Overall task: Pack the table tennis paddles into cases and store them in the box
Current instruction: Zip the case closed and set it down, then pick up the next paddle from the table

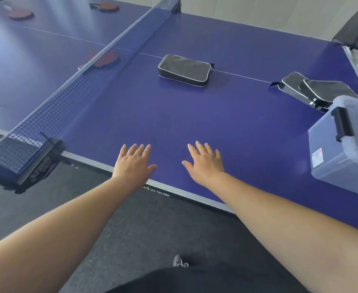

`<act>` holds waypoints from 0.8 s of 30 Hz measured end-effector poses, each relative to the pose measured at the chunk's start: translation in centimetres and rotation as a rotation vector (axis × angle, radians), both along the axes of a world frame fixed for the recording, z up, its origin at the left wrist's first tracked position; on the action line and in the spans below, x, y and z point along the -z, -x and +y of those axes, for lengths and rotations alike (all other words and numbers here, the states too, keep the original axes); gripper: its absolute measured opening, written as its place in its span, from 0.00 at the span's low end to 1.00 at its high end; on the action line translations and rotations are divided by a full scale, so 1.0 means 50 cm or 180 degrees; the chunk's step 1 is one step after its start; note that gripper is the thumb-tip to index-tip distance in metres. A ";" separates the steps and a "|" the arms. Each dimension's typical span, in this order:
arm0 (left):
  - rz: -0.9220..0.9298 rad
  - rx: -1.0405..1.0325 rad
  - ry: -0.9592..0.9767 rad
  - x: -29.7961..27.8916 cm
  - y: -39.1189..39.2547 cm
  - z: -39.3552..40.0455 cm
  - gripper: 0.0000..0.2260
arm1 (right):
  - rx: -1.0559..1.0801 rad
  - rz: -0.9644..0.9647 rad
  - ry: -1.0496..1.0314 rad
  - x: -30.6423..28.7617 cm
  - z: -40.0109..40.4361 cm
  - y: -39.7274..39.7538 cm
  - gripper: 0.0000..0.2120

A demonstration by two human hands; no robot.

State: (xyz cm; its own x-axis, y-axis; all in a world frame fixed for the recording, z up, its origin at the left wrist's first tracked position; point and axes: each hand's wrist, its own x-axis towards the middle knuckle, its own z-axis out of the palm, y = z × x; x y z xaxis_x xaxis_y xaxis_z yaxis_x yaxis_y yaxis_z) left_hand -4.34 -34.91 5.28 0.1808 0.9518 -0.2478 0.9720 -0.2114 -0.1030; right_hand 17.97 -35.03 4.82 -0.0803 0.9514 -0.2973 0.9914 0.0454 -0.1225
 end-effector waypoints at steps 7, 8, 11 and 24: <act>-0.0226 -0.0214 0.0011 0.010 0.110 -0.149 0.32 | -0.0239 0.0124 0.0113 0.002 -0.120 0.144 0.32; -0.0237 -0.0240 0.0007 0.013 0.133 -0.176 0.32 | -0.0278 0.0134 0.0091 0.004 -0.141 0.169 0.32; -0.0176 -0.0326 0.0050 0.020 0.219 -0.268 0.31 | -0.0341 0.0186 0.0029 0.011 -0.213 0.249 0.32; 0.0002 -0.1224 0.0141 0.054 0.604 -0.588 0.30 | -0.1015 0.0173 0.0327 0.062 -0.446 0.626 0.31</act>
State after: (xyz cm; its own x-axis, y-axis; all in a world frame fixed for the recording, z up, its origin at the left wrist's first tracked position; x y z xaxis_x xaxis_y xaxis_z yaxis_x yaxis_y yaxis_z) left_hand -34.56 -64.32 2.59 -0.1874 0.9384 -0.2903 0.9811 0.1642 -0.1025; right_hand -13.31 -57.34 1.72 -0.3875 0.8411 -0.3774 0.9211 0.3369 -0.1949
